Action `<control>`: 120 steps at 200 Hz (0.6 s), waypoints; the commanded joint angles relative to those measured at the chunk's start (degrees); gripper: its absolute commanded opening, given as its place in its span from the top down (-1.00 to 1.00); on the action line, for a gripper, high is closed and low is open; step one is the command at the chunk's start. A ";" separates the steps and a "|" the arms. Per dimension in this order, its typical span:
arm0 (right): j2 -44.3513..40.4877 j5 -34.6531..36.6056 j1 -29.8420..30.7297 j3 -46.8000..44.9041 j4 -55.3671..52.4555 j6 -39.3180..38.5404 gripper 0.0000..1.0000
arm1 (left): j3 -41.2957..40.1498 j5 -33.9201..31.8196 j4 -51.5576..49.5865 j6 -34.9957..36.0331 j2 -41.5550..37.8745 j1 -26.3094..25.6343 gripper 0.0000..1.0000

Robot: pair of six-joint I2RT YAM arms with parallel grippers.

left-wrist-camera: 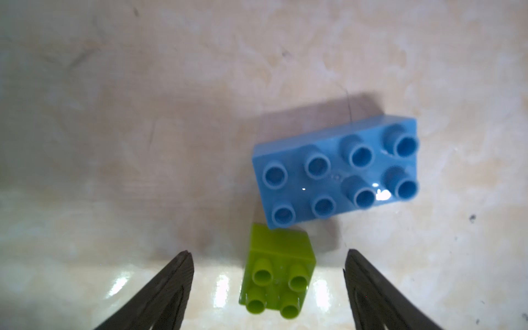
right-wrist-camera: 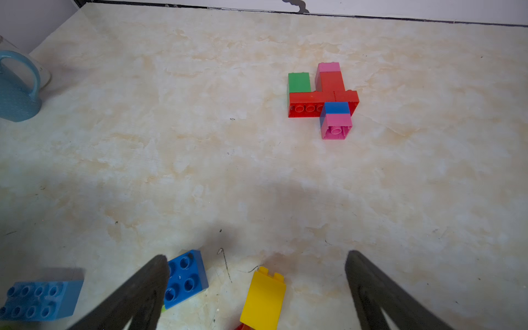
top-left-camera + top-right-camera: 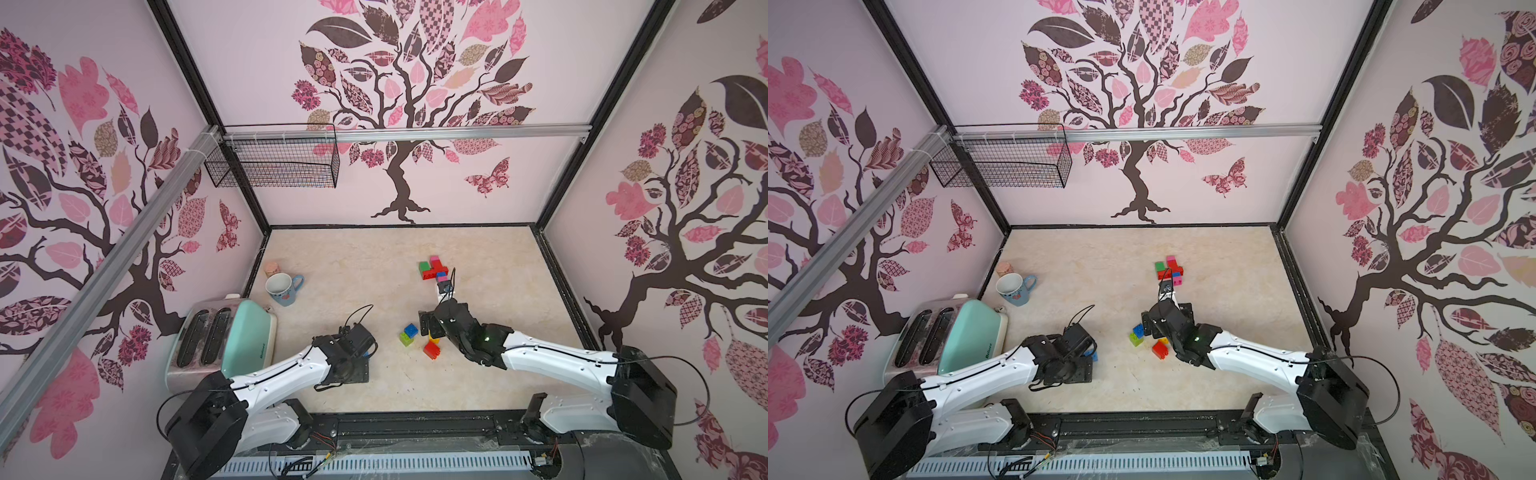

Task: Assemble the number 4 with lego
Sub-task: Pick up the lego brick from the center of the board.

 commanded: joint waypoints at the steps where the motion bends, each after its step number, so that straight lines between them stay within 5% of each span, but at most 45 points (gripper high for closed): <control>1: -3.53 0.62 -0.26 -0.40 2.17 0.28 -0.99 | 3.43 -4.28 3.25 2.43 4.63 -0.12 -0.76; 54: -7.26 2.52 -0.25 -2.73 3.49 -0.98 -0.98 | 8.66 -9.95 3.82 2.75 16.97 -0.03 -0.67; 96: -8.76 2.80 -0.33 -3.57 3.93 -1.27 -0.99 | 11.39 -10.18 6.99 6.58 18.57 0.67 -0.59; 120: -8.80 2.88 -0.31 -3.64 3.96 -1.53 -0.99 | 8.60 -4.35 11.70 9.71 14.85 0.67 -0.48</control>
